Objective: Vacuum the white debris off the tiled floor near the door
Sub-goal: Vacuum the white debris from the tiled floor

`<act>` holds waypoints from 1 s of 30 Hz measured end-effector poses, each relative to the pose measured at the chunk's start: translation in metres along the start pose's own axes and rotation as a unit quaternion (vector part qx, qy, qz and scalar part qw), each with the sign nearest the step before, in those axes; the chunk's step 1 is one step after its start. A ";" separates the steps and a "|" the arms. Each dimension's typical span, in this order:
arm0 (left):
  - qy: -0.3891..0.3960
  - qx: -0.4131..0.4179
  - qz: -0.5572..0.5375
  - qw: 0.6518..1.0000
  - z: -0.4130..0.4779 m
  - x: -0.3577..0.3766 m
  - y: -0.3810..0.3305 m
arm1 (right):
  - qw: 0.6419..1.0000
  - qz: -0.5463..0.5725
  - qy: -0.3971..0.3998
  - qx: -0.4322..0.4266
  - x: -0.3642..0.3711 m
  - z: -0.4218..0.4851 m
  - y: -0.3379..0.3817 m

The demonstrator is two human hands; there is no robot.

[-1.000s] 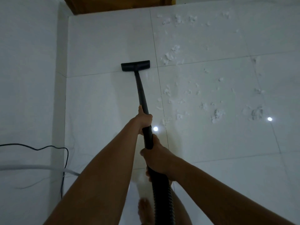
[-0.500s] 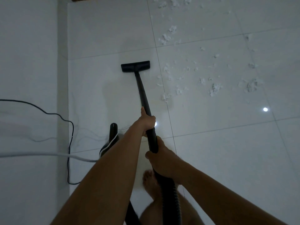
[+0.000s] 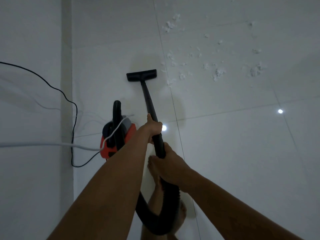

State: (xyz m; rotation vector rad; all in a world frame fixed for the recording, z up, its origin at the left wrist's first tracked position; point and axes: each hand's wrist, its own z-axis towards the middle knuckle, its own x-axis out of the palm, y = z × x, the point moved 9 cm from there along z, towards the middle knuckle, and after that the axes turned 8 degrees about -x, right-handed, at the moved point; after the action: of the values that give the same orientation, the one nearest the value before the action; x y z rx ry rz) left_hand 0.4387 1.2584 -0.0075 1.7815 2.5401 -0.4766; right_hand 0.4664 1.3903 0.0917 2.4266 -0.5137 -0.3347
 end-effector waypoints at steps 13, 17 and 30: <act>0.014 -0.027 0.014 0.999 -0.087 0.066 0.095 | 0.999 0.035 -0.018 0.013 0.016 -0.123 -0.067; 0.047 -0.039 -0.022 0.998 -0.105 0.089 0.114 | 0.999 0.046 -0.012 0.027 0.018 -0.146 -0.083; 0.051 -0.010 0.032 0.998 -0.093 0.117 0.133 | 0.999 -0.004 -0.036 0.037 0.028 -0.162 -0.111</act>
State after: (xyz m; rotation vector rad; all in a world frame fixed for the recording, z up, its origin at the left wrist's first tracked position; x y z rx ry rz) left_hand 0.5349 1.4300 0.0288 1.9224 2.5327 -0.3656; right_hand 0.5797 1.5441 0.1437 2.4951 -0.5565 -0.4135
